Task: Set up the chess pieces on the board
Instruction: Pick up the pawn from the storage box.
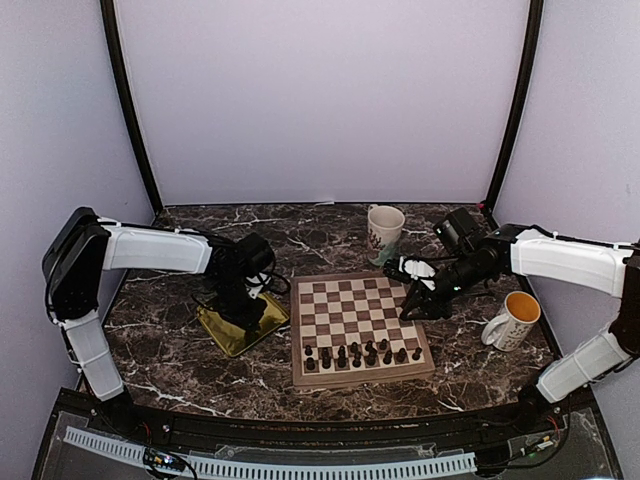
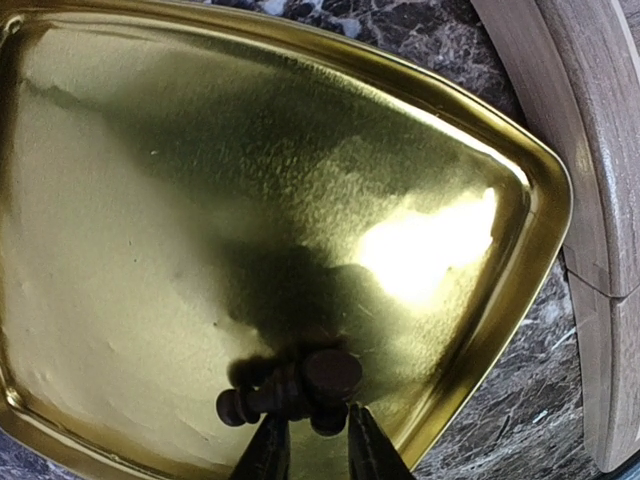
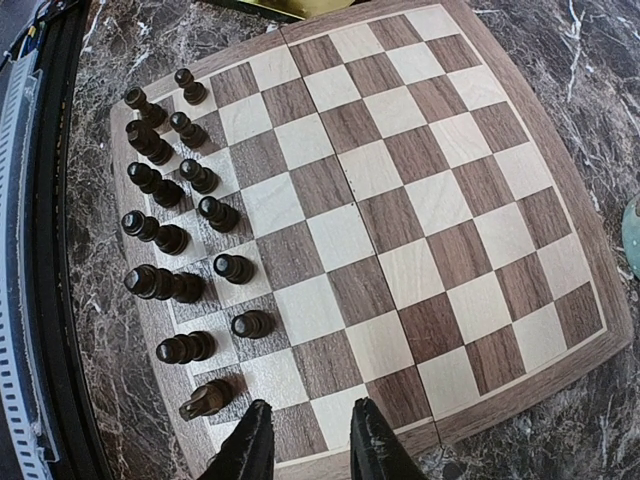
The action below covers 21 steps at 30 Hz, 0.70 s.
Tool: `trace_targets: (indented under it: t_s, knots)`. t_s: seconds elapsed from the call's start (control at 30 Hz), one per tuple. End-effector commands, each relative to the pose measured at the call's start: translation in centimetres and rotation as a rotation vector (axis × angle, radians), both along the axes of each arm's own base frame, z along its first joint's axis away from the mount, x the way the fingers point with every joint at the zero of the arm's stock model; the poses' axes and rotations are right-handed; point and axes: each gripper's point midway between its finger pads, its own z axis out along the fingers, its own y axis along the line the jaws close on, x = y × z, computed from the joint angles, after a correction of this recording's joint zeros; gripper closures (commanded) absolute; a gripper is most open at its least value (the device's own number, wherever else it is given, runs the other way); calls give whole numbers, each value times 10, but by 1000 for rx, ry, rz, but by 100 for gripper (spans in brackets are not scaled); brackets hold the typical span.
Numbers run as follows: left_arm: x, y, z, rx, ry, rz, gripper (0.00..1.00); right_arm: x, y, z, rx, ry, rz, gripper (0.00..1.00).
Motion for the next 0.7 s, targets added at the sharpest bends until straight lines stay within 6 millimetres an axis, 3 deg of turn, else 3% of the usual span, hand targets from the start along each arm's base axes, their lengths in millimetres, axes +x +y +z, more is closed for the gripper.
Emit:
trace_targets:
  t_s: [0.0,0.23,0.43,0.67]
  knots:
    - [1,-5,4,-7,6,-7,78,2,-1,1,10,-11,-6,73]
    - [5,-13,-1,-16,-12,-30,78,2,-1,-2,2,-5,-8,72]
    - [5,-13,-8,5,-18,-55,85,2,-1,-3,-2,-2,-9,72]
    - [3,-11,10,1,-42,-96,97,2,0,-2,4,3,-8,72]
